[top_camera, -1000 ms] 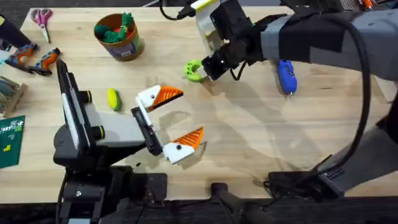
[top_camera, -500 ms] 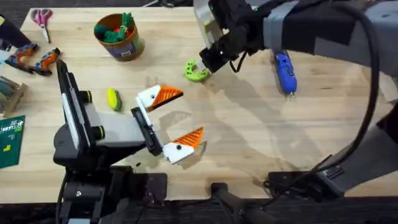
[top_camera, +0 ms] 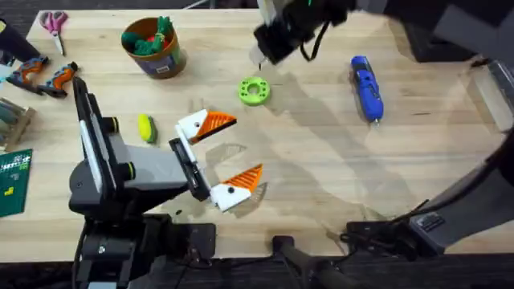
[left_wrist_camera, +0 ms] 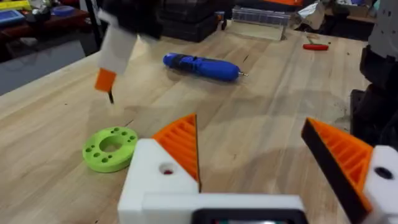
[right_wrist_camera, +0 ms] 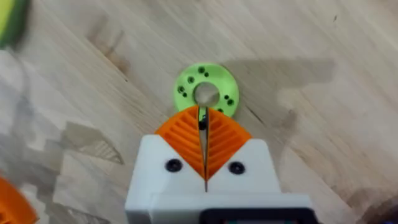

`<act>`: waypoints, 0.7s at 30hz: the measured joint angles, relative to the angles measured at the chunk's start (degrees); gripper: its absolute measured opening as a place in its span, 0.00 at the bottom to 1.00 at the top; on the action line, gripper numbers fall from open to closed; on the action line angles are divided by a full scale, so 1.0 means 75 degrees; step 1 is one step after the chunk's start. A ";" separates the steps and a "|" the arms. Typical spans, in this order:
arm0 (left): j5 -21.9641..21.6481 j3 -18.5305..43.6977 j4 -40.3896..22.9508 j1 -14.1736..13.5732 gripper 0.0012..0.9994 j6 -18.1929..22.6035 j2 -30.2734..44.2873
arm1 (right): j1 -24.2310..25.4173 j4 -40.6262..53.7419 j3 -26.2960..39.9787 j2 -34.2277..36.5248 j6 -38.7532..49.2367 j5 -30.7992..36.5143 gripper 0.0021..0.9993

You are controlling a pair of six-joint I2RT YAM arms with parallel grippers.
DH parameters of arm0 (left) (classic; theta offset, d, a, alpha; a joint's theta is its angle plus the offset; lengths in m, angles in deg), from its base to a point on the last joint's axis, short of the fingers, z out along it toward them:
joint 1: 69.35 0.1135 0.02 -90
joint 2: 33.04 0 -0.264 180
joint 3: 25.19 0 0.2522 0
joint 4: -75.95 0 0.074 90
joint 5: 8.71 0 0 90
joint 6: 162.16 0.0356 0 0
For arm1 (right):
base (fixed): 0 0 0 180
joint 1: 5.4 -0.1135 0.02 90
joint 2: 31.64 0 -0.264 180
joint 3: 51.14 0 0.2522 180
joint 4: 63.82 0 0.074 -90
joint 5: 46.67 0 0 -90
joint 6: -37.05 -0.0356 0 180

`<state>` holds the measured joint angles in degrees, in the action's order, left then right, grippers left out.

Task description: Pick up the gripper from the table and insert it into the empty holder that is missing its gripper. Then pick up a screw, insert it into the mounting hole, and use the screwdriver to tighten it. Finally, clean up the table by picking up the vegetable and placing it into the bucket.

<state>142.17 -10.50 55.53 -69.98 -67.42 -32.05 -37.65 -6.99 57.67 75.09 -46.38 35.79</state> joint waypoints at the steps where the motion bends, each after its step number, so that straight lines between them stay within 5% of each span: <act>1: 0.0000 0.0000 -0.0001 0.0000 0.99 0.0000 0.0000 | -0.0014 0.0161 0.0221 -0.0003 -0.0015 -0.0026 0.00; 6: 0.0000 0.0000 0.0000 0.0000 0.99 0.0000 0.0000 | -0.0293 0.0875 0.0982 -0.0188 -0.0026 -0.0066 0.00; 21: 0.0000 0.0000 -0.0003 0.0000 0.99 0.0000 0.0000 | -0.2379 0.1444 0.1072 -0.1008 -0.0131 -0.0145 0.00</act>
<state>142.17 -10.50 55.51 -69.98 -67.42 -32.05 -55.49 3.84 65.71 67.53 -47.37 34.71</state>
